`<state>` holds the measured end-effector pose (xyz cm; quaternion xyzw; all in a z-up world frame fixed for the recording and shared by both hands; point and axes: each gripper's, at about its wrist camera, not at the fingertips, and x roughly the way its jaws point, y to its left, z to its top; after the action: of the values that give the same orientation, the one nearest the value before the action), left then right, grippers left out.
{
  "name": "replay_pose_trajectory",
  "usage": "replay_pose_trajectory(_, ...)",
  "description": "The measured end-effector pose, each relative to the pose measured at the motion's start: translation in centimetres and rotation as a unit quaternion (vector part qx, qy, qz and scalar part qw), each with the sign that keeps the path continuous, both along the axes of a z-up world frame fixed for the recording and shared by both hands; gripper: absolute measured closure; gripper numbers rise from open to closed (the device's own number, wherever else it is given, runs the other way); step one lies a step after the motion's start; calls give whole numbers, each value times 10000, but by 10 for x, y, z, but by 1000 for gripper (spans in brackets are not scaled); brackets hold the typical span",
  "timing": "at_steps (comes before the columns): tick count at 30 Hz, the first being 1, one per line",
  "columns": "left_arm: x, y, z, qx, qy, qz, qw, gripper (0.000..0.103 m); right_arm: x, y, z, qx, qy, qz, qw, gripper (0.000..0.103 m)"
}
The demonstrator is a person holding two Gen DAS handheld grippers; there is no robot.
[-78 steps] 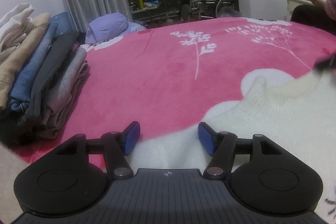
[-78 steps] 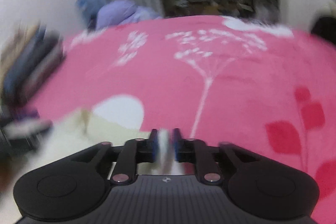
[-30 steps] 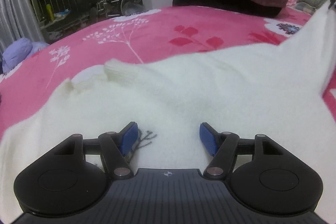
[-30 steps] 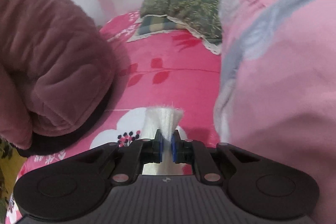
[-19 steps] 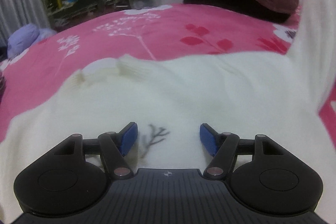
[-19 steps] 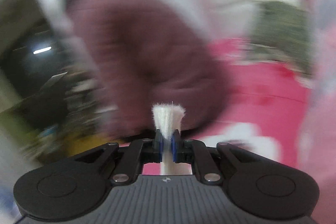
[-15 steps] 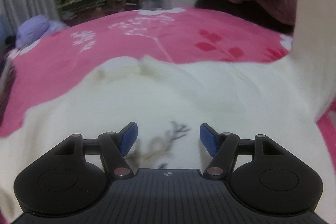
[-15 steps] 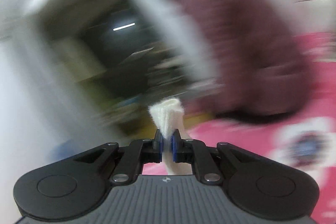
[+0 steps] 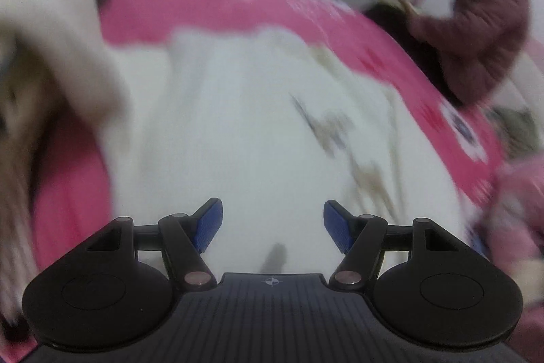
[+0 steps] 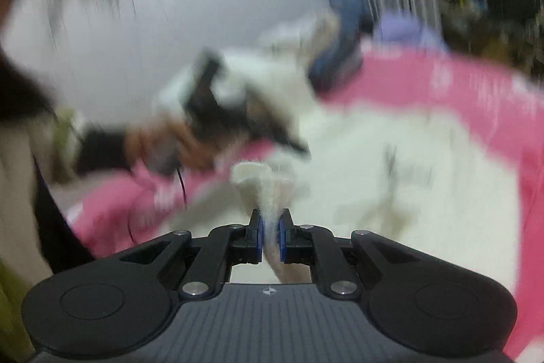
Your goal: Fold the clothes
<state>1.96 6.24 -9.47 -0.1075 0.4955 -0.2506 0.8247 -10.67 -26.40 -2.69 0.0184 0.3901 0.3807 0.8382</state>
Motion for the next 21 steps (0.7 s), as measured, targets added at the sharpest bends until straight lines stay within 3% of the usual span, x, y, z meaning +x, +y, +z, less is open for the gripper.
replay_pose_trajectory(2,-17,-10,-6,-240,290,-439,9983,37,-11,7,-28,-319,175,-2,9993,91)
replay_pose_trajectory(6,-45,-45,-15,-429,470,-1304,9894,37,-35,22,-56,-743,399,300,9960,87)
replay_pose_trajectory(10,-67,-81,-28,-303,542,-1991,9780,37,-66,39,-75,-988,928,715,9882,70)
replay_pose_trajectory(12,-75,-94,-35,-130,567,-2154,9748,37,-77,34,-87,-932,1387,763,9830,69)
replay_pose_trajectory(15,-90,-101,-42,129,406,-2209,9744,37,-84,12,-92,-649,1858,236,9802,69)
replay_pose_trajectory(17,-98,-99,-42,130,314,-2080,9775,37,-75,-15,-90,-61,2050,-722,9761,69)
replay_pose_trajectory(19,-104,-97,-44,88,303,-1941,9805,38,-67,-35,-95,506,2216,-1503,9621,66)
replay_pose_trajectory(21,-109,-96,-43,76,270,-1941,9806,39,-59,-53,-102,1048,2360,-2208,9405,66)
